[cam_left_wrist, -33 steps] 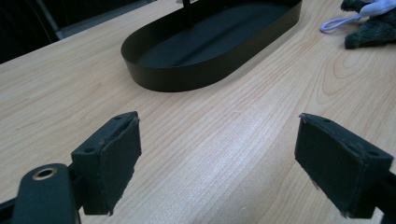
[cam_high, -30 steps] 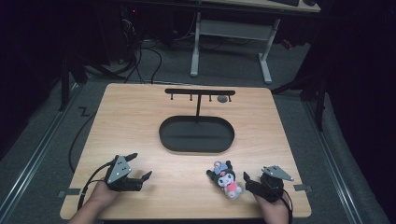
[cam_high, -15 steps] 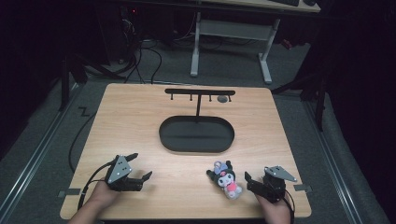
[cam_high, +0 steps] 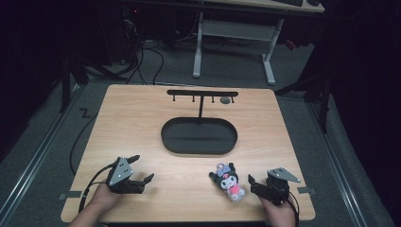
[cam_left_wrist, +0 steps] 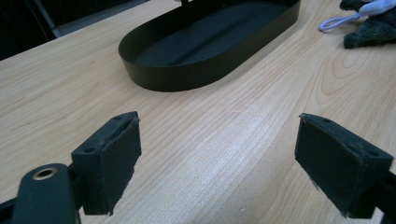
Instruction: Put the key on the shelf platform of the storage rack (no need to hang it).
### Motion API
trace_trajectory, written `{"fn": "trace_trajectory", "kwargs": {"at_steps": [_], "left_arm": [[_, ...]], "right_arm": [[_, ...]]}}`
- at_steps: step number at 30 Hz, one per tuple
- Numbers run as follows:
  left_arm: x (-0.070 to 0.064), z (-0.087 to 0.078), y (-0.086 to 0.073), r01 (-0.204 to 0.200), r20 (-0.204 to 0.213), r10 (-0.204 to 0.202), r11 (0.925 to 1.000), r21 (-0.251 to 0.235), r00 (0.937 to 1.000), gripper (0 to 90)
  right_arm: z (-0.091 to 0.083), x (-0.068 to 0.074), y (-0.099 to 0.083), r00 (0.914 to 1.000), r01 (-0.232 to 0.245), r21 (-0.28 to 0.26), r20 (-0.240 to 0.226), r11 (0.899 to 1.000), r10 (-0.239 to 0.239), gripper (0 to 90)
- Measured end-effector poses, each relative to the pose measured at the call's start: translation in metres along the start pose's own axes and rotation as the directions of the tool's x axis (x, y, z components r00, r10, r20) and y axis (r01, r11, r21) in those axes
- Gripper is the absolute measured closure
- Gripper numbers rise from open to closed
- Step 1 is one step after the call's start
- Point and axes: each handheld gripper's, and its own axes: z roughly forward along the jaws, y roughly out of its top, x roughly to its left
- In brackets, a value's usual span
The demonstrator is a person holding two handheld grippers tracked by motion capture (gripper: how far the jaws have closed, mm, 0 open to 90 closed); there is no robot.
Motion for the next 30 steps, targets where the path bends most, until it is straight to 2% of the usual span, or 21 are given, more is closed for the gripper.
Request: {"fn": "trace_trajectory", "kwargs": {"at_steps": [7, 11, 20, 24, 27, 30], "left_arm": [[0.000, 0.000, 0.000, 0.003, 0.001, -0.003, 1.0000, 0.000, 1.0000, 15.4], [-0.001, 0.000, 0.000, -0.012, 0.002, 0.012, 0.9999, 0.003, 0.9999, 15.4], [0.001, 0.000, 0.000, 0.003, 0.003, -0.003, 1.0000, 0.000, 1.0000, 15.4], [0.001, -0.001, -0.001, 0.006, 0.003, -0.006, 1.0000, -0.002, 1.0000, 15.4], [0.000, -0.002, -0.001, -0.003, 0.003, 0.003, 1.0000, -0.007, 1.0000, 15.4], [0.000, -0.003, -0.002, 0.002, 0.000, -0.002, 1.0000, -0.009, 1.0000, 15.4]], "right_arm": [[0.002, 0.002, 0.000, 0.9999, 0.015, 0.036, 0.005, 0.999, -0.016, 22.3], [-0.001, 0.001, 0.007, 1.0000, -0.002, 0.033, -0.001, 0.999, 0.002, 23.1], [-0.002, 0.001, 0.019, 0.9994, -0.036, 0.042, 0.002, 0.998, 0.036, 23.1], [0.000, 0.000, 0.022, 0.9996, -0.021, 0.066, 0.022, 0.998, 0.019, 22.0], [0.001, -0.001, 0.023, 0.9996, -0.015, 0.078, 0.024, 0.997, 0.014, 21.8], [0.003, 0.002, 0.026, 0.9998, 0.010, 0.110, 0.014, 0.994, -0.011, 21.7]]}}
